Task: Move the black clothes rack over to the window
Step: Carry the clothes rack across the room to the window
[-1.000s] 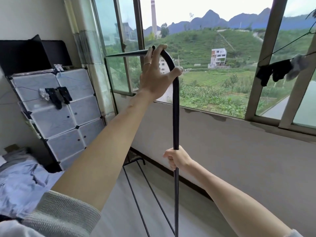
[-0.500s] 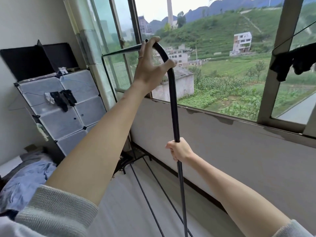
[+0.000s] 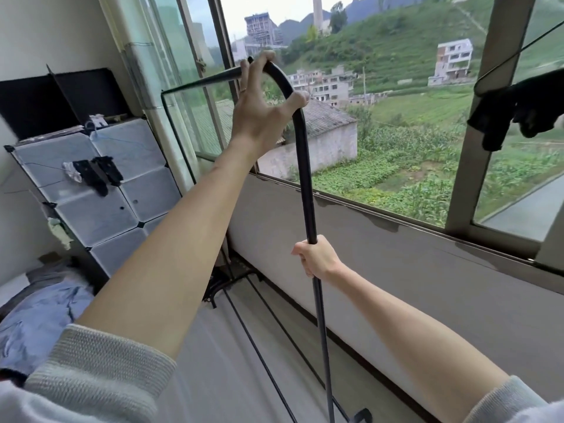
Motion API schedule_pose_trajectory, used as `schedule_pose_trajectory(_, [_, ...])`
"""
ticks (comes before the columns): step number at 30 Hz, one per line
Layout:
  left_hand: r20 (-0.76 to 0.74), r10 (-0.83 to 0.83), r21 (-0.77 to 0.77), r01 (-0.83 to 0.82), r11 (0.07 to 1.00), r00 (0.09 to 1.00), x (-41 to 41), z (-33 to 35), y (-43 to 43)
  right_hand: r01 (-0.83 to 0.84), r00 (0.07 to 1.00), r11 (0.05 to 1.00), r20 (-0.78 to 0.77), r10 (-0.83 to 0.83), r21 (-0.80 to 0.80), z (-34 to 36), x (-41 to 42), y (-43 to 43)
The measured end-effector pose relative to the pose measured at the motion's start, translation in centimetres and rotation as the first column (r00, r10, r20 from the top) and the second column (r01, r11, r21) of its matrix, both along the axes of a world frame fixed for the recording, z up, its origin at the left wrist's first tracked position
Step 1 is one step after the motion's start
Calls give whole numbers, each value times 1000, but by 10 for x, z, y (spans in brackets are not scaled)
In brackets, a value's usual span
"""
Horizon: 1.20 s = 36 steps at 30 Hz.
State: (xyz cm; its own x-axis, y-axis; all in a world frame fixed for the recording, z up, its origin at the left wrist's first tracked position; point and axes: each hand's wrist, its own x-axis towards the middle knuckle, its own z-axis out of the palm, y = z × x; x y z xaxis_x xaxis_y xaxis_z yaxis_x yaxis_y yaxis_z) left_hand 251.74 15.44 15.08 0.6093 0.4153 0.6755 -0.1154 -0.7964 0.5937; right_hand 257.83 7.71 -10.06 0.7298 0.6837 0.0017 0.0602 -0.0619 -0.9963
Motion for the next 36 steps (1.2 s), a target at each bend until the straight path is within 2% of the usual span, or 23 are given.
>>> schedule_pose_trajectory(9, [70,42,7,-43,999,997,67,-7,6,-36,999,999,14,36,-13,-2,69,8])
schedule_pose_trajectory(15, [89,69,19,-71,997,994,103,-6,19,-92,992,995,79,95,-47,-3,107,20])
schedule_pose_trajectory(19, [108,95,12,-97,995,990,122,-7,15,-112,992,993,57,114,-33,-2,130,18])
schedule_pose_trajectory(27, [26,127,24,-128,991,992,153,-3,-11,-173,980,984,96,175,-37,-1,170,1])
schedule_pose_trajectory(31, [-9,192,2,-192,981,981,164,-4,-28,-211,964,976,154,216,-51,-1,180,-7])
schedule_pose_trajectory(36, [54,301,42,-304,952,952,188,-19,-61,-216,970,975,105,220,-43,1,195,-19])
